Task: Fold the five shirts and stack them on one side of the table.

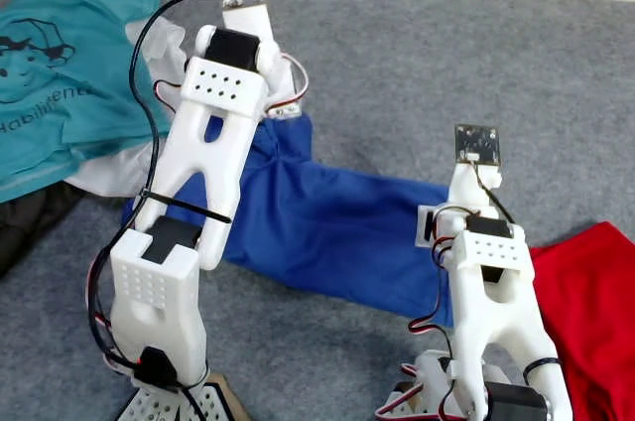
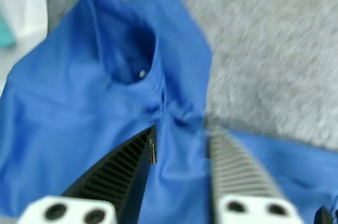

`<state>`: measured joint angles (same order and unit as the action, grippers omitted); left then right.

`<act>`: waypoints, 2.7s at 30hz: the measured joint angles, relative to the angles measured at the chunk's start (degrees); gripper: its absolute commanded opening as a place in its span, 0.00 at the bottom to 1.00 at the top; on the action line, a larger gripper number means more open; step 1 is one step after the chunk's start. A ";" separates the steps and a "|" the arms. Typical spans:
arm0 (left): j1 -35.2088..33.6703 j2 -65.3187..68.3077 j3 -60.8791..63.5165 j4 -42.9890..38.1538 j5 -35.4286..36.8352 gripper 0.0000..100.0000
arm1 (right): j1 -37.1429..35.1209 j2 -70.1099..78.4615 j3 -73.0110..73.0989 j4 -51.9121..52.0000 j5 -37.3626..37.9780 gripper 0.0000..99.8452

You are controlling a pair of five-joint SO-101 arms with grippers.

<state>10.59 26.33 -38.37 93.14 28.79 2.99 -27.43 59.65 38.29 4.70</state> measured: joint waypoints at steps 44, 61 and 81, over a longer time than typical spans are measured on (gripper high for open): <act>7.38 16.09 8.97 -27.87 0.00 0.01 | 0.00 0.00 0.00 0.00 0.00 0.13; 9.85 14.77 6.86 -22.51 0.00 0.01 | 0.00 0.00 0.00 0.00 0.00 0.13; 1.49 10.37 6.86 -25.76 -10.81 0.01 | -0.44 0.00 0.00 0.00 0.00 0.13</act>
<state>12.09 36.70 -31.52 67.38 17.98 2.55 -27.43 59.65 38.29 4.70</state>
